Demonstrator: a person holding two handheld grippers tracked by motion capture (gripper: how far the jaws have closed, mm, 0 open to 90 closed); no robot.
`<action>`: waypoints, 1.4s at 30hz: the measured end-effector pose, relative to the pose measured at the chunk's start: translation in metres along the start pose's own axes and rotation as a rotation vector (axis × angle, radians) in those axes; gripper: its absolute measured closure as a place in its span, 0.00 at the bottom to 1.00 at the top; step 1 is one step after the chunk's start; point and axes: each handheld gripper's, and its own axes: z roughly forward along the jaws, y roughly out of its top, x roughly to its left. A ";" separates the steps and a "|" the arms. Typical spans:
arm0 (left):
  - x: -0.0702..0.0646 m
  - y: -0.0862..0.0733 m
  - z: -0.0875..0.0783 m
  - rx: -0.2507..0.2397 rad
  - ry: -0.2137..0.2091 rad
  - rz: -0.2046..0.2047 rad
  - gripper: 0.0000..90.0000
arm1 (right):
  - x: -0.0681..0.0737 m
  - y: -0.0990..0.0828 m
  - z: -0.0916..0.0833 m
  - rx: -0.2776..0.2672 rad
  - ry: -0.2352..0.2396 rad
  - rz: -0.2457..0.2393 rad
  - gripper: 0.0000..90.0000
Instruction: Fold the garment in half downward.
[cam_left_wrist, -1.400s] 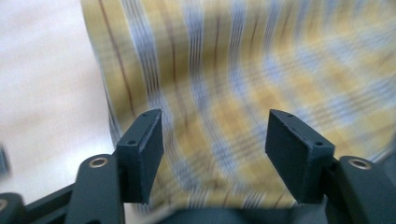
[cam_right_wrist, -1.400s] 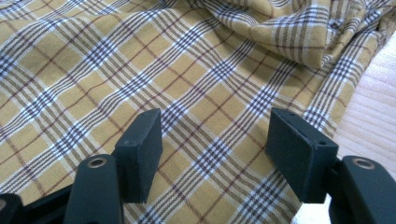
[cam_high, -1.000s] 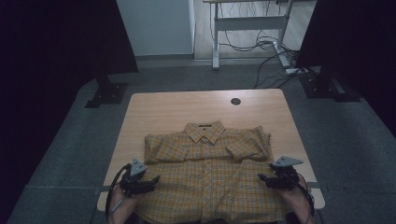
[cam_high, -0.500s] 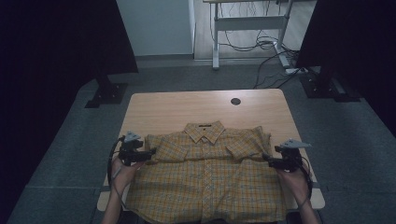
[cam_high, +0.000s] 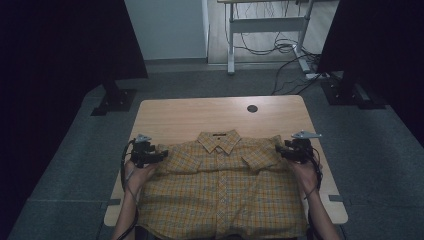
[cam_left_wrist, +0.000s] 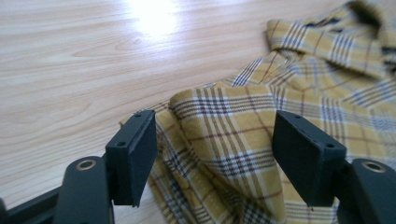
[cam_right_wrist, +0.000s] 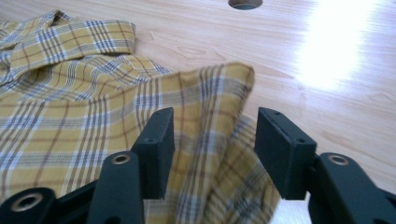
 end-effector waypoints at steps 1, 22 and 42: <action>0.000 0.000 0.001 0.002 -0.006 -0.004 0.35 | 0.000 0.001 0.003 0.003 0.010 0.004 0.55; -0.022 0.009 -0.062 -0.262 -0.036 0.093 0.95 | 0.018 0.015 -0.053 -0.134 0.032 -0.032 0.95; -0.037 -0.094 -0.071 0.049 -0.060 0.152 0.92 | 0.036 -0.088 -0.100 0.131 0.125 0.062 0.94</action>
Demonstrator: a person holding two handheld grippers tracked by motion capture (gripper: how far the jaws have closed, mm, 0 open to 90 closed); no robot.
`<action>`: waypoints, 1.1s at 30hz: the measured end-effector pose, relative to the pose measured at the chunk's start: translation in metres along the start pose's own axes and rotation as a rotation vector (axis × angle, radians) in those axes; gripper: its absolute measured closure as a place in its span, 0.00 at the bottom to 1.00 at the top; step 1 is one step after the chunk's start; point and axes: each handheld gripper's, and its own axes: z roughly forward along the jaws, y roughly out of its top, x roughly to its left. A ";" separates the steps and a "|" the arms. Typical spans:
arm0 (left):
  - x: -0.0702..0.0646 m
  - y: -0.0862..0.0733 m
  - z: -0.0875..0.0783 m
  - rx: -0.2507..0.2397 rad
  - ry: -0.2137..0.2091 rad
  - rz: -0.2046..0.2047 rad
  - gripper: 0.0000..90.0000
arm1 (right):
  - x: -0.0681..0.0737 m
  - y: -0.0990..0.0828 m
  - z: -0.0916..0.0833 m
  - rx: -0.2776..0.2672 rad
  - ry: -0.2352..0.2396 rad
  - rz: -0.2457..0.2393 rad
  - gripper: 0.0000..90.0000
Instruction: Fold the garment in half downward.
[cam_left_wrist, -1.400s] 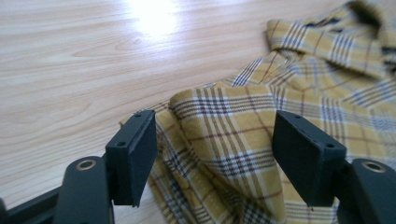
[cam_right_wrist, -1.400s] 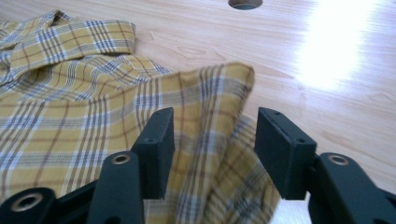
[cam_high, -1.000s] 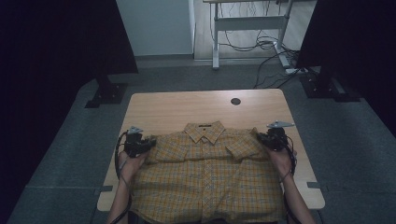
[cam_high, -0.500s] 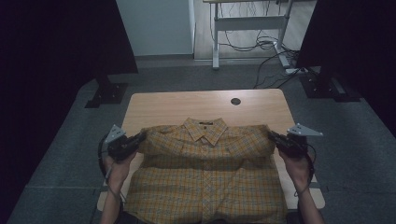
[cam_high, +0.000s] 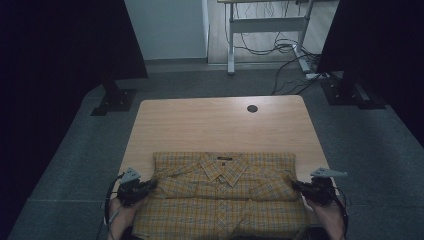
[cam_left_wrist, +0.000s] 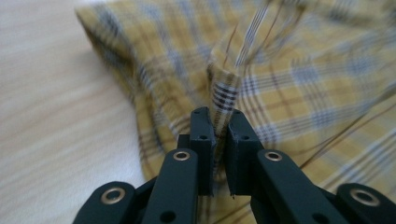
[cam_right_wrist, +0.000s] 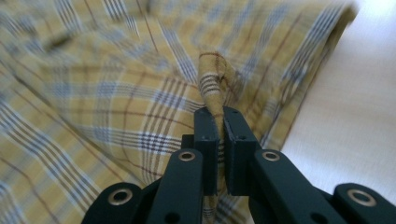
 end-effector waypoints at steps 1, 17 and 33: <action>-0.001 0.000 0.004 0.021 0.014 0.017 0.92 | 0.001 -0.001 0.003 0.029 -0.011 -0.008 0.94; 0.026 0.045 0.061 0.074 0.113 0.036 0.91 | -0.028 0.037 0.051 0.057 -0.102 -0.027 0.94; 0.056 0.075 0.061 -0.062 0.094 -0.071 0.96 | -0.051 0.071 0.069 -0.023 -0.129 0.031 0.95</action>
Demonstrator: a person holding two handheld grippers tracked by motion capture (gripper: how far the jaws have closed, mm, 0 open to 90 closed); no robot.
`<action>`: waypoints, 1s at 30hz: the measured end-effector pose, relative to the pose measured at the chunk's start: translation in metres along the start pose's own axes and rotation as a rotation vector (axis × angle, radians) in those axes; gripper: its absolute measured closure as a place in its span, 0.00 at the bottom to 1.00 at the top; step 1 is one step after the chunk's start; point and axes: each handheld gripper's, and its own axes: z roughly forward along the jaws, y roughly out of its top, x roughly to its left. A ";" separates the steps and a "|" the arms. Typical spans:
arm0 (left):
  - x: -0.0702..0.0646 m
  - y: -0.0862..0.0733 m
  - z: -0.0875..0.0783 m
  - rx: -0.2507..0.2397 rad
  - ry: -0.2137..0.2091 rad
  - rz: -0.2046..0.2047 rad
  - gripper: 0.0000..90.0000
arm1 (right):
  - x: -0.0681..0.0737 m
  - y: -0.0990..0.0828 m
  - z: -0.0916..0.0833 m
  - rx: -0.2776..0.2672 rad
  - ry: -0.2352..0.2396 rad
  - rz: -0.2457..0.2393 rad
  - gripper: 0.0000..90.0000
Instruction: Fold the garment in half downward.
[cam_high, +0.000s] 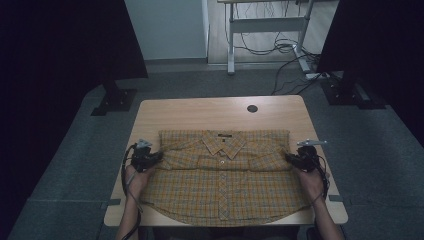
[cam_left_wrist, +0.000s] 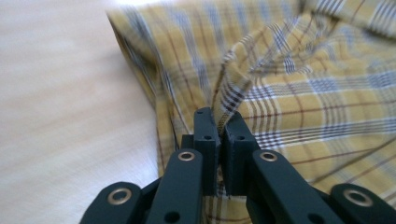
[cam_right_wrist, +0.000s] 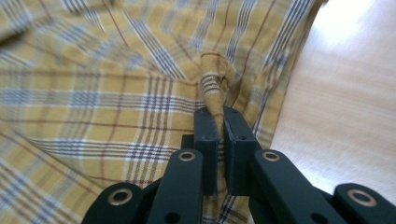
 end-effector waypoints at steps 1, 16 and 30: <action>-0.001 0.003 -0.005 -0.022 0.003 0.016 0.96 | 0.000 0.001 -0.004 -0.024 0.004 -0.001 0.95; -0.022 0.023 -0.099 -0.197 -0.035 0.044 0.96 | 0.041 0.030 -0.102 -0.216 -0.025 -0.134 0.95; -0.016 -0.080 -0.063 0.062 -0.117 -0.097 0.88 | 0.030 -0.070 -0.074 -0.002 0.097 -0.002 0.95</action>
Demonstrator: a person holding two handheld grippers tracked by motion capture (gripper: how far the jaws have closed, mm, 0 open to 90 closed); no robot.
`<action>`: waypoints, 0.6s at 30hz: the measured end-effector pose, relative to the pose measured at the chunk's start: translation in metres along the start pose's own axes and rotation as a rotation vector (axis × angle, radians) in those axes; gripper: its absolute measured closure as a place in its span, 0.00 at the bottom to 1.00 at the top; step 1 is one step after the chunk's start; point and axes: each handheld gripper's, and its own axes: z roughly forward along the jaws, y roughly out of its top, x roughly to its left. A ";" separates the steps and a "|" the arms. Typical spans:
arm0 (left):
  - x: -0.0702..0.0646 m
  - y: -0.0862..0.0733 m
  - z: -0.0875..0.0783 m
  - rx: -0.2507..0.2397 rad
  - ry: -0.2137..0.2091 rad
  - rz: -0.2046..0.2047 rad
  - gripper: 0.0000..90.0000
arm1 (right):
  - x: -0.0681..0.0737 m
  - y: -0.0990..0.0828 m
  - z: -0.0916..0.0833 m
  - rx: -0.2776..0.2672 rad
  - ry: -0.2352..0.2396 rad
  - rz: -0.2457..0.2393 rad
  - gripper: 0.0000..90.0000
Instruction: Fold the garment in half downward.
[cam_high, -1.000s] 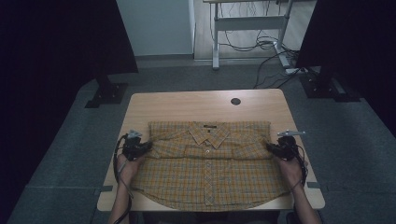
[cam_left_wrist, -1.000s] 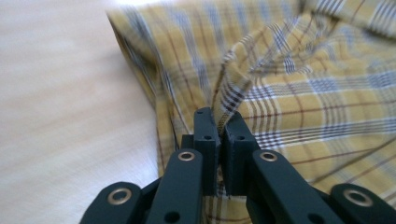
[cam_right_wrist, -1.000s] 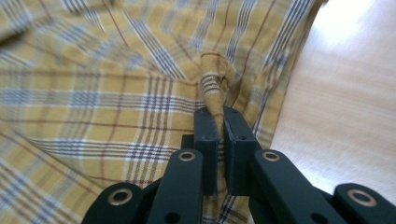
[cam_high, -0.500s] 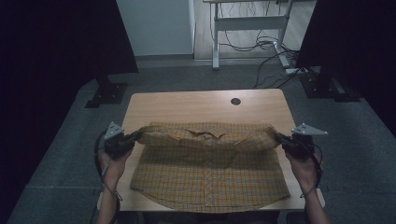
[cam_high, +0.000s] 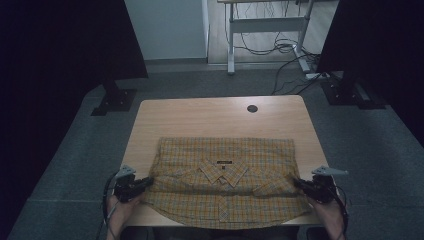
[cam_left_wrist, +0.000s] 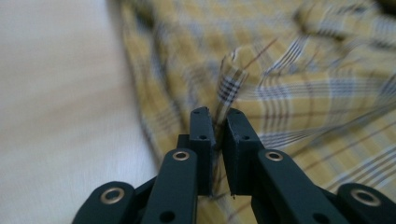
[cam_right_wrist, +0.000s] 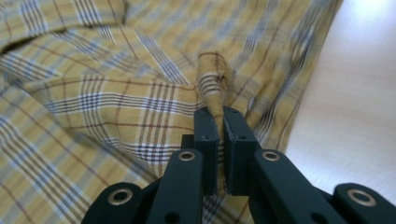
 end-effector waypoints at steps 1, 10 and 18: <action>0.003 -0.001 0.001 0.010 0.013 -0.022 0.88 | -0.002 -0.006 0.003 0.011 0.008 0.011 0.94; 0.002 0.023 -0.007 -0.032 -0.025 -0.044 0.60 | 0.000 0.011 -0.002 -0.061 0.015 0.004 0.70; 0.004 0.032 0.008 0.022 -0.040 -0.033 0.70 | 0.005 0.023 0.001 -0.061 -0.002 -0.030 0.87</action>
